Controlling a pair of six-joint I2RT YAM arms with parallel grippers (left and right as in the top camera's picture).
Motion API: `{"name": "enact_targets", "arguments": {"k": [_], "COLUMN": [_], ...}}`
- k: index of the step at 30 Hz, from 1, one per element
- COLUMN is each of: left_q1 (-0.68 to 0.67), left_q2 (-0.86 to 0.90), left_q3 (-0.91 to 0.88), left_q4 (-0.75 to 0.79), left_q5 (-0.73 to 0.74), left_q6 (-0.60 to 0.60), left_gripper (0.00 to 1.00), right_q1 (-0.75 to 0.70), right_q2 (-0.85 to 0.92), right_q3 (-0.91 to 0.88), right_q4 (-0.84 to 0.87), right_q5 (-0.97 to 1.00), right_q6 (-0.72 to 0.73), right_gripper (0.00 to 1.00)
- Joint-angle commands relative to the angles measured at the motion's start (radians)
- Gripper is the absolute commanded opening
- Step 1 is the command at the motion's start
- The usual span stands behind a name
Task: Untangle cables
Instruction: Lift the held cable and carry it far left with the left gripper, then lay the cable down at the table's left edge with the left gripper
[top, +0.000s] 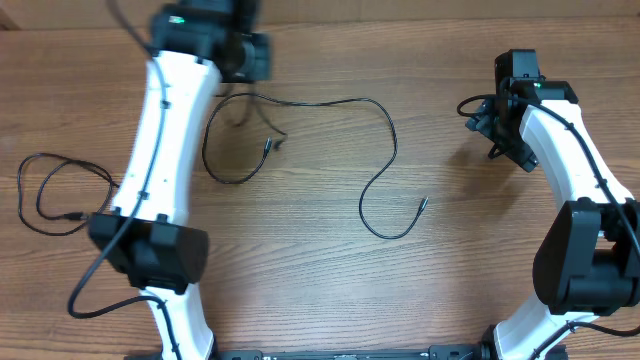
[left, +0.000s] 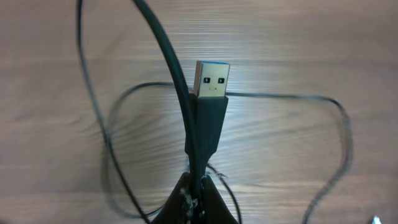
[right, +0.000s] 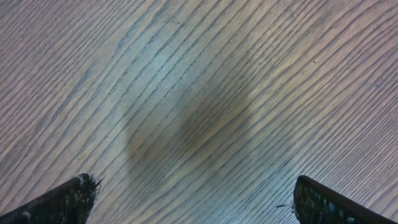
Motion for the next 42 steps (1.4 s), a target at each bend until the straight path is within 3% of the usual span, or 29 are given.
{"name": "enact_targets", "arguments": {"k": [1, 9, 13, 17, 25, 33, 37, 42], "left_q1": [0.122, 0.401, 0.534, 0.664, 0.790, 0.890, 0.915, 0.916], "left_q2": [-0.006, -0.006, -0.006, -0.006, -0.006, -0.006, -0.006, -0.006], "left_q3": [0.024, 0.024, 0.024, 0.024, 0.024, 0.024, 0.024, 0.024], "left_q4": [-0.022, -0.096, -0.158, -0.249, -0.382, -0.385, -0.388, -0.387], "left_q5": [-0.013, 0.015, 0.160, 0.415, 0.480, 0.665, 0.850, 0.792], "left_q6": [-0.135, -0.401, -0.576, -0.700, -0.906, -0.962, -0.874, -0.874], "left_gripper": [0.04, 0.04, 0.04, 0.04, 0.04, 0.04, 0.04, 0.04], "right_q1": [0.000, 0.000, 0.000, 0.000, 0.000, 0.000, 0.000, 0.000], "right_q2": [-0.008, -0.008, -0.008, -0.008, -0.008, -0.008, -0.008, -0.008], "right_q3": [-0.002, -0.002, -0.002, -0.002, -0.002, -0.002, -0.002, -0.002], "right_q4": [0.002, 0.002, 0.002, 0.002, 0.002, 0.002, 0.002, 0.002], "right_q5": [0.010, 0.010, 0.010, 0.010, 0.010, 0.010, 0.010, 0.010], "right_q6": [0.007, 0.007, 0.007, 0.007, 0.006, 0.006, 0.006, 0.007], "right_gripper": [1.00, 1.00, 1.00, 1.00, 1.00, 1.00, 1.00, 1.00]}}
